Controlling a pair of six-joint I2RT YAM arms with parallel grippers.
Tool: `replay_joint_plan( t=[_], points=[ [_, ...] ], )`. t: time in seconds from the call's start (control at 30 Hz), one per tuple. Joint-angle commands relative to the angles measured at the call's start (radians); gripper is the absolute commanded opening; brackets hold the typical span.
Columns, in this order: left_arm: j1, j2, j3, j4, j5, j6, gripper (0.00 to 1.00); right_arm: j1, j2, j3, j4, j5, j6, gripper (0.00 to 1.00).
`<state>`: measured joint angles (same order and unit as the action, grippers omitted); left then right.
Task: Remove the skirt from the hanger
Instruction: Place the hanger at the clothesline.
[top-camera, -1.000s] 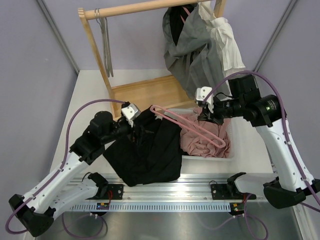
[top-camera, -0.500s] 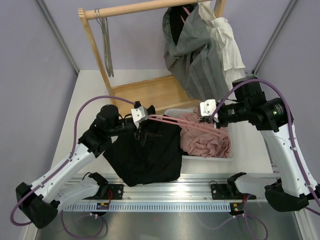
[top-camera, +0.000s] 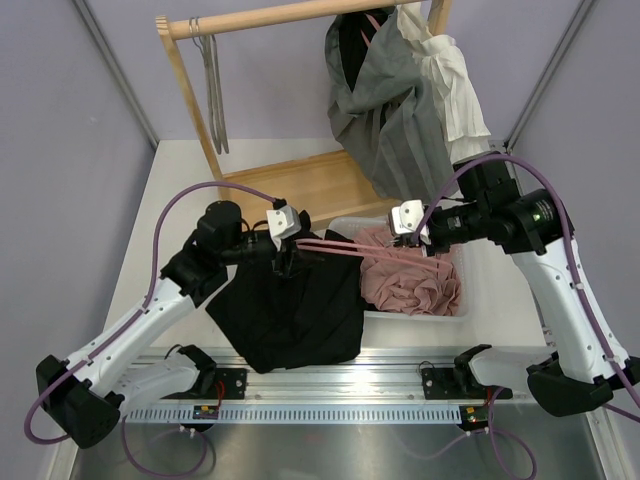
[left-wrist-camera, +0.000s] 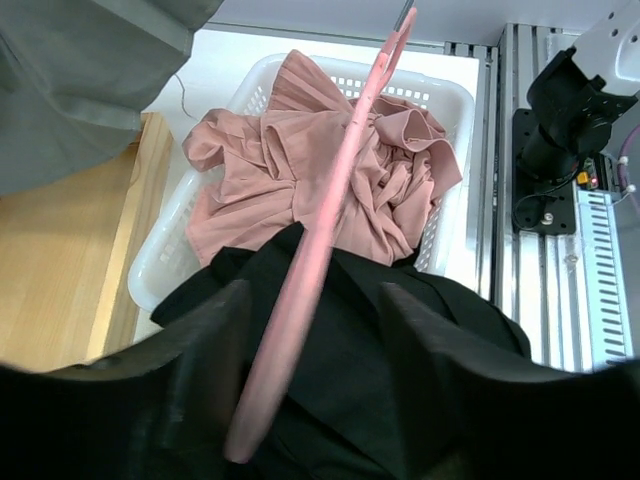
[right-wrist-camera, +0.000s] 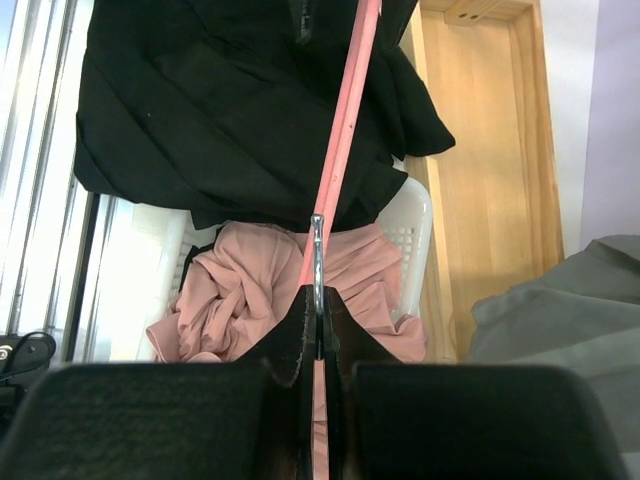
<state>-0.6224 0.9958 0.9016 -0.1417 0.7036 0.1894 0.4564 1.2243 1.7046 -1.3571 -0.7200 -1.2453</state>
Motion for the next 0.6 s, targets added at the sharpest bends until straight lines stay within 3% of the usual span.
replay_joint_plan(
  t=[0.0,0.13,0.23,0.43,0.53,0.57],
  points=[
    [0.006,-0.006,0.04,0.013,0.004,-0.001,0.52,0.008,-0.006,-0.013,-0.26,0.014,-0.025,0.0],
    [0.009,-0.009,0.042,-0.016,-0.016,0.01,0.17,0.008,-0.005,-0.013,-0.258,0.024,-0.019,0.0],
    [0.009,-0.02,0.042,-0.039,-0.022,0.019,0.0,0.008,0.004,-0.007,-0.264,0.03,-0.017,0.0],
    [0.01,-0.052,0.042,-0.09,-0.012,0.035,0.0,0.01,0.023,0.004,-0.254,0.022,0.009,0.01],
    [0.02,-0.085,0.025,-0.107,-0.009,0.016,0.0,0.008,0.033,0.0,-0.234,0.005,0.04,0.14],
    [0.027,-0.109,0.016,-0.102,-0.012,0.012,0.0,0.008,0.035,-0.002,-0.229,-0.002,0.056,0.25]
  ],
)
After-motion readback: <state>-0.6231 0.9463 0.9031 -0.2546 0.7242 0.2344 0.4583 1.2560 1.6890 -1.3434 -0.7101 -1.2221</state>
